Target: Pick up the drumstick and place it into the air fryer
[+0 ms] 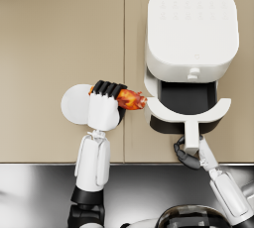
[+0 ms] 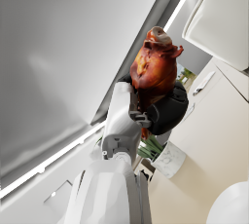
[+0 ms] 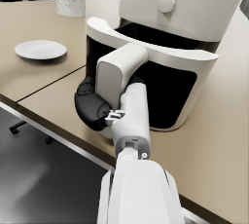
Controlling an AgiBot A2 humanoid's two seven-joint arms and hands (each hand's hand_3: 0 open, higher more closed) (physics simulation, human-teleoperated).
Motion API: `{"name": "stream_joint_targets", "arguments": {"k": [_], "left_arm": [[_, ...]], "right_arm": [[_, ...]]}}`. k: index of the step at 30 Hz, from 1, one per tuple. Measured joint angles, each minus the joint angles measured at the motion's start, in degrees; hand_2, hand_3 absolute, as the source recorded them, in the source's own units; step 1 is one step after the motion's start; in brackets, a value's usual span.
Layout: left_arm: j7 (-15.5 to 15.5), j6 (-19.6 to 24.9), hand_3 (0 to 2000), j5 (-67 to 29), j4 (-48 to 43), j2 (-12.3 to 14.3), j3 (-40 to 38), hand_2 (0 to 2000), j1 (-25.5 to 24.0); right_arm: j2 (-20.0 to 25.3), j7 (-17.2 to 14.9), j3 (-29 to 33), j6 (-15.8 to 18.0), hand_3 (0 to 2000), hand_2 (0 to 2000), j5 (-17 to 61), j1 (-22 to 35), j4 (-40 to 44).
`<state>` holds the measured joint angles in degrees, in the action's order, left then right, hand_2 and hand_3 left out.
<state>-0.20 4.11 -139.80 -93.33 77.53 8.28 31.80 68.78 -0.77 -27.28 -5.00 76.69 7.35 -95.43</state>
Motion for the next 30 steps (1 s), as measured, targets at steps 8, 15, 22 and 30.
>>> {"name": "stream_joint_targets", "arguments": {"k": [8,15,22,30], "left_arm": [[0.0,0.0,2000,0.0,3.0,3.4,7.1,2000,5.3],[0.0,0.0,2000,0.0,3.1,5.8,12.9,2000,7.9],[0.0,0.1,2000,0.0,3.5,7.7,19.0,2000,9.0],[0.0,0.0,2000,0.0,8.1,10.3,21.4,2000,10.8]], "right_arm": [[-5.3,0.2,-2.4,0.1,2000,2000,0.1,-3.1,-4.9],[-9.0,0.5,-3.3,4.1,2000,2000,0.1,-4.3,-6.8],[-9.8,0.8,-3.2,6.6,2000,2000,0.1,-4.5,-7.1],[-9.9,0.9,-3.2,6.8,2000,2000,0.0,-4.5,-7.1]]}}
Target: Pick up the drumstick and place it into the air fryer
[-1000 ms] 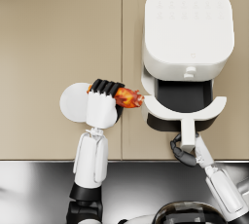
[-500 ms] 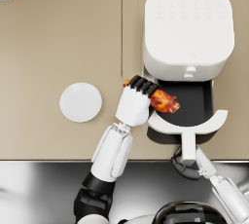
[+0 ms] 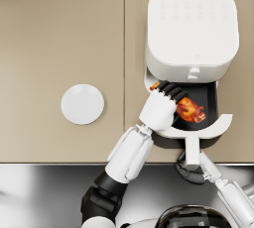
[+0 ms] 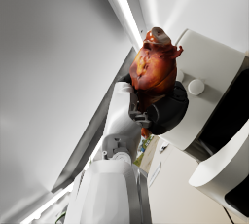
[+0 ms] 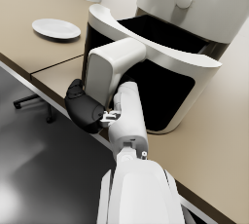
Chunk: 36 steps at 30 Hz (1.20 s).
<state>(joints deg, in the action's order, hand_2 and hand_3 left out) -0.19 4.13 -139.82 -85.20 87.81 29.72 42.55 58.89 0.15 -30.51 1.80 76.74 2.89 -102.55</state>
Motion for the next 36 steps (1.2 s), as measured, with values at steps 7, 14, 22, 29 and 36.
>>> {"name": "stream_joint_targets", "arguments": {"k": [7,14,22,29,36], "left_arm": [[0.1,-2.6,40,0.0,2.4,0.5,-0.6,0,-0.5],[0.2,-3.8,0,0.0,-10.4,-6.7,-9.0,0,-13.4],[0.2,-4.1,0,0.0,-19.9,-9.1,-29.9,0,-25.9],[0.2,-4.1,0,0.0,-21.6,-8.1,-40.8,0,-30.4],[0.2,-4.1,0,0.0,-23.5,-7.7,-45.2,0,-32.4]], "right_arm": [[0.0,0.0,0.0,0.0,2000,2000,0.0,0.0,0.0],[0.0,0.1,0.0,0.0,2000,2000,0.0,0.0,0.0],[2.0,-0.2,0.8,0.9,2000,2000,0.0,1.5,2.3],[4.3,-0.3,0.6,2.8,2000,2000,0.0,6.9,8.2],[8.1,-0.5,0.5,5.3,2000,2000,0.1,14.7,17.8]]}}
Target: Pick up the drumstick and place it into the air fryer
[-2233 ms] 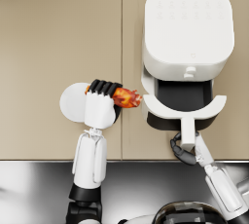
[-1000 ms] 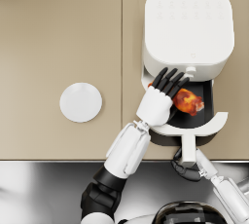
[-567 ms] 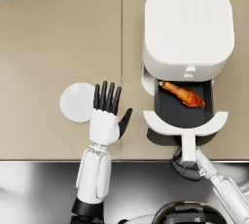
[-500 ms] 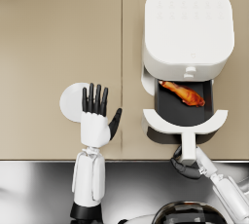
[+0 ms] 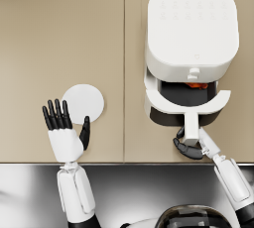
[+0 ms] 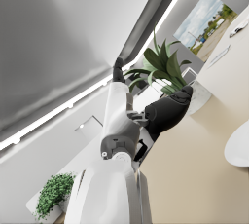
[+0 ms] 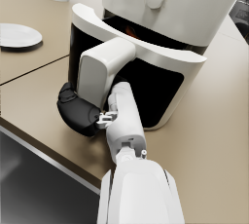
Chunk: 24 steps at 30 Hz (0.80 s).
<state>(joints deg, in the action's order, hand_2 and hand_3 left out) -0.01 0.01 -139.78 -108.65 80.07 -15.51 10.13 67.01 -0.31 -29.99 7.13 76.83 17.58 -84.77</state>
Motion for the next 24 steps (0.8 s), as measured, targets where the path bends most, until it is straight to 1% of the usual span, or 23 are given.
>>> {"name": "stream_joint_targets", "arguments": {"k": [7,11,16,20,24], "left_arm": [[0.0,0.0,0,0.0,-1.4,0.0,-1.4,0,-1.1],[0.0,0.0,0,0.0,-1.8,-0.1,-1.3,0,-1.6],[0.0,0.0,0,0.0,-2.0,-0.3,-1.2,0,-1.8],[0.0,0.0,0,0.0,-2.0,-0.4,-1.0,0,-2.2],[0.0,0.0,0,0.0,-2.0,-0.7,-0.6,0,-2.2]], "right_arm": [[4.3,-0.2,0.3,2.2,2000,2000,0.1,8.0,11.0],[5.2,-0.2,-0.5,1.5,2000,2000,0.1,11.5,14.7],[5.1,0.0,-1.5,0.3,2000,2000,0.1,14.2,16.0],[6.2,0.3,-1.3,0.7,2000,2000,0.0,15.6,18.5],[7.9,0.4,-1.4,0.8,2000,2000,0.0,18.6,23.3]]}}
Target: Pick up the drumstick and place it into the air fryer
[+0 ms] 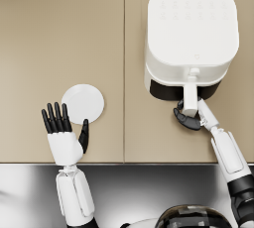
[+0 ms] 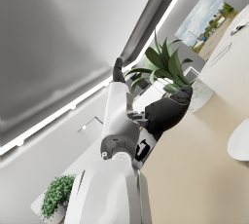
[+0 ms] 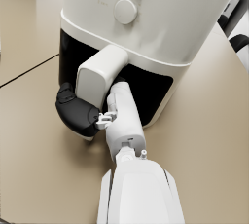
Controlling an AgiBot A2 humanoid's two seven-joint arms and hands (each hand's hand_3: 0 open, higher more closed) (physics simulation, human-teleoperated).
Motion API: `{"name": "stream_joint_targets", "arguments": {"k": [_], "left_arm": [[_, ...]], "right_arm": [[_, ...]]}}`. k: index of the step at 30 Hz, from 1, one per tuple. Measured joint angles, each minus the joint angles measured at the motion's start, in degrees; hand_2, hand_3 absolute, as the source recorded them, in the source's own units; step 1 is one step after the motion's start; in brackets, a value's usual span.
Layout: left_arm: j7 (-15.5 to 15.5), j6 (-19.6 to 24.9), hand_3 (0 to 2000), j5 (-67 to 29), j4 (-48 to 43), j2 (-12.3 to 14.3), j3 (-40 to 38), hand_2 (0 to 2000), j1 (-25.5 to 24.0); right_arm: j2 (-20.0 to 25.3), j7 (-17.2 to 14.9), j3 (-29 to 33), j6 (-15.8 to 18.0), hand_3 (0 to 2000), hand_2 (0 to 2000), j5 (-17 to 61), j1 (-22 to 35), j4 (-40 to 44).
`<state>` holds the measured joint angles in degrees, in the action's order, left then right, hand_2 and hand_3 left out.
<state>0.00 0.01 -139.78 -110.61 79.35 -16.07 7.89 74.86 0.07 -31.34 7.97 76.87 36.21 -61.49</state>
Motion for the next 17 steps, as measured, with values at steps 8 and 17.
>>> {"name": "stream_joint_targets", "arguments": {"k": [8,17], "left_arm": [[0.0,0.0,0,0.0,0.2,-0.2,0.0,0,-0.5],[0.0,0.0,0,0.0,0.2,-0.2,0.0,0,-0.6]], "right_arm": [[-1.6,0.5,-3.7,5.5,2000,2000,-0.1,4.9,4.2],[-2.0,0.0,-4.4,6.2,2000,2000,-0.2,5.5,4.3]]}}
